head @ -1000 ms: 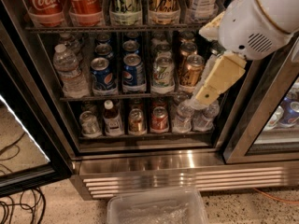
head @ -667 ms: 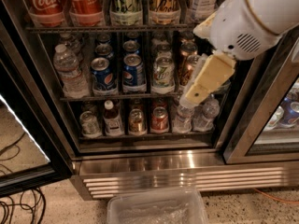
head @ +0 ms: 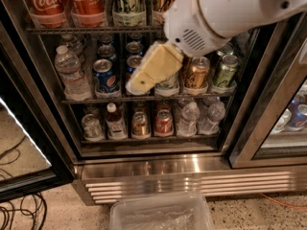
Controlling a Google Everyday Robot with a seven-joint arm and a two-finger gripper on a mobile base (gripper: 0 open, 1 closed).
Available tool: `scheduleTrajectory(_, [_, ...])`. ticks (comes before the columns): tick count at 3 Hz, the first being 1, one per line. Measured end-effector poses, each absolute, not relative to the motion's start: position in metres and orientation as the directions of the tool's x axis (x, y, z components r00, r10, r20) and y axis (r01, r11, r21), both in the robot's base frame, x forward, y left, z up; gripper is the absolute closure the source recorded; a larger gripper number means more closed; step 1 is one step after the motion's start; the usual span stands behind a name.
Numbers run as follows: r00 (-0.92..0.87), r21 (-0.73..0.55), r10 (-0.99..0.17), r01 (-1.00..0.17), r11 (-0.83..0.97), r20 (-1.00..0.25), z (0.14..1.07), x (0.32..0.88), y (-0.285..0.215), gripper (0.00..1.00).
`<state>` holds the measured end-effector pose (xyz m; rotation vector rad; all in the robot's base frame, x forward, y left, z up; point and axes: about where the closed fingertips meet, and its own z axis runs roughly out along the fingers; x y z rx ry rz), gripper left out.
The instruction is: Pick green can from top shelf of fridge
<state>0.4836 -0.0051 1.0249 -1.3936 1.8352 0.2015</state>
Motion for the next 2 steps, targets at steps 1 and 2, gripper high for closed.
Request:
scheduleTrajectory(1, [-0.026,-0.326,-0.687,-0.867,0.377,-0.726,1.041,0.483,0.038,0.0])
scheduleTrajectory(2, [0.067,-0.32,-0.658,-0.907,0.273,-0.75,1.059,0.478,0.082,0.0])
